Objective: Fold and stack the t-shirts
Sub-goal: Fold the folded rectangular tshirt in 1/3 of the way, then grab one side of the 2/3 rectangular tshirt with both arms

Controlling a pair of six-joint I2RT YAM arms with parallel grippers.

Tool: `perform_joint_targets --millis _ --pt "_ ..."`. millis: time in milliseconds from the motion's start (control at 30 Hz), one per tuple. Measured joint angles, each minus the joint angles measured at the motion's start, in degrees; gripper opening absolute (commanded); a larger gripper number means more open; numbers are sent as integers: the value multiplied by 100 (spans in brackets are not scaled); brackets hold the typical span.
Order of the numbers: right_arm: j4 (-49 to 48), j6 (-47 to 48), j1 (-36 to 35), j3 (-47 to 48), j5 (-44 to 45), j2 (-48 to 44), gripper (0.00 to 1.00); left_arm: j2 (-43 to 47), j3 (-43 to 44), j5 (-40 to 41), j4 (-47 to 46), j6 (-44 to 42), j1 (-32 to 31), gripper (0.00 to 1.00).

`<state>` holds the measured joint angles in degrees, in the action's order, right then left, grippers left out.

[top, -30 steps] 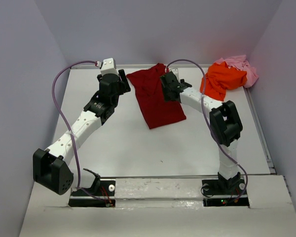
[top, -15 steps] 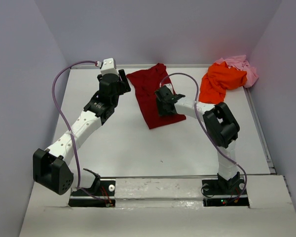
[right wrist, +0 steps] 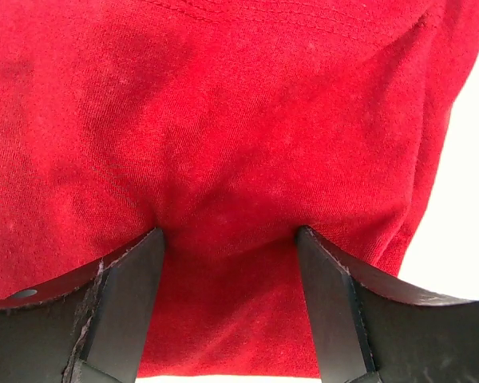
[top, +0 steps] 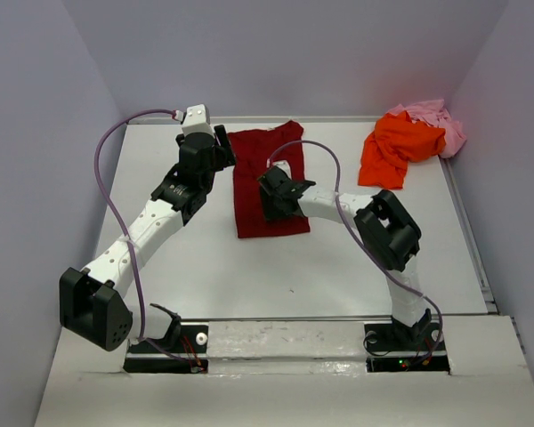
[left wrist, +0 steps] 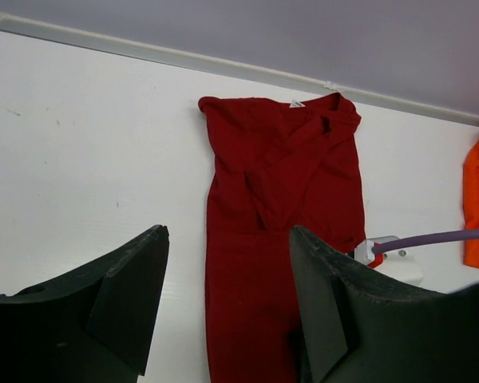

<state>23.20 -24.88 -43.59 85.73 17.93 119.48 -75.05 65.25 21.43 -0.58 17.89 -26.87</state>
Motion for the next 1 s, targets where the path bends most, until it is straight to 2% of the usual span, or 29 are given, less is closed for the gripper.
perform_joint_targets --millis 367,533,633,767,1000 --pt "518 98 -37 133 46 -195 74 -7 0 -2 0 11 -2 72" --pt "789 155 -37 39 149 -1257 75 258 -66 -33 33 186 -79 72" --pt "704 129 -37 -308 245 -2284 75 564 -144 -319 83 732 -133 71" --pt "417 -17 -37 -1316 308 -3421 75 1064 -1091 -1047 -144 1600 -155 70" --pt "85 -468 -37 -3195 212 -3768 75 1204 -3324 -1945 -356 2643 -179 70"
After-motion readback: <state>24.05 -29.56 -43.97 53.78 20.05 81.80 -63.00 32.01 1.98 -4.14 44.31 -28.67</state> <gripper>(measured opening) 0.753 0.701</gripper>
